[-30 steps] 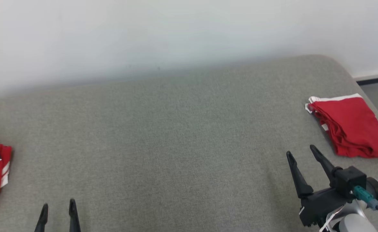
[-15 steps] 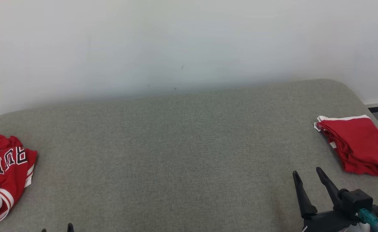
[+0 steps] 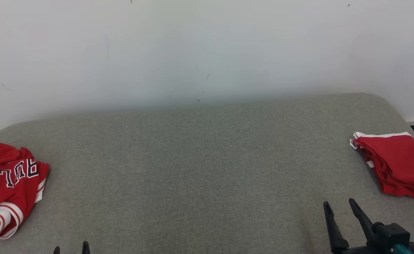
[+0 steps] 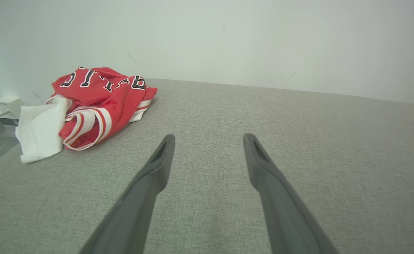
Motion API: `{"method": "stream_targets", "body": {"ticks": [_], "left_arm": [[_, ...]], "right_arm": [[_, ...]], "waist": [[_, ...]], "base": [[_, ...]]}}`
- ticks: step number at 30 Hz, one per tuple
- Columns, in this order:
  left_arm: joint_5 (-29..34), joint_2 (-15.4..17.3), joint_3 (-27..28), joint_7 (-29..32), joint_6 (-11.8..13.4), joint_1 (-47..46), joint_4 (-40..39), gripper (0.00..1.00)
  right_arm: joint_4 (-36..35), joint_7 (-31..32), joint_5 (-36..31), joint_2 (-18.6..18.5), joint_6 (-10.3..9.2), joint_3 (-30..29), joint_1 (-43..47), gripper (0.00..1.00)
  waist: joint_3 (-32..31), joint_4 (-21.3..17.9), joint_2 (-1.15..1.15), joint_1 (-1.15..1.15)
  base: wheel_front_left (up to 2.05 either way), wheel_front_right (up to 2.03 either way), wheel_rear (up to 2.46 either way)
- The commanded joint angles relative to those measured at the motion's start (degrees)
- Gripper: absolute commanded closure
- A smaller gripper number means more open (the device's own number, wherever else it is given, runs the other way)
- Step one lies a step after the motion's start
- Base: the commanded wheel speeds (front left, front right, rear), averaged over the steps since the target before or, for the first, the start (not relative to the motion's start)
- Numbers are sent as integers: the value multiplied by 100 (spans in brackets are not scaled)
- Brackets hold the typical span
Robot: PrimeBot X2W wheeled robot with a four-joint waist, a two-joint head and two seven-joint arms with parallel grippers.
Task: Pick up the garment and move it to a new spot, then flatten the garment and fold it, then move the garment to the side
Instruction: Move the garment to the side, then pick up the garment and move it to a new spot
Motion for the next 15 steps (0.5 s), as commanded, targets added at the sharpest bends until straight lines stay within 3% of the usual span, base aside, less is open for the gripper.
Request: {"method": "stream_targets", "body": {"ticks": [1,15], "left_arm": [[-13,-10,-28,-17,-36,-67,2,0],[-41,-10,-104,-17,-29,-179,19,0]], "right_arm": [[-4,-26,-7,22,-17,-11,61,0],[-98,21,-51,81,-17,-10,128,0]], "waist": [[-9,20,0,0],[11,41,0,0]], "base": [[0,0,0],[0,0,0]]}}
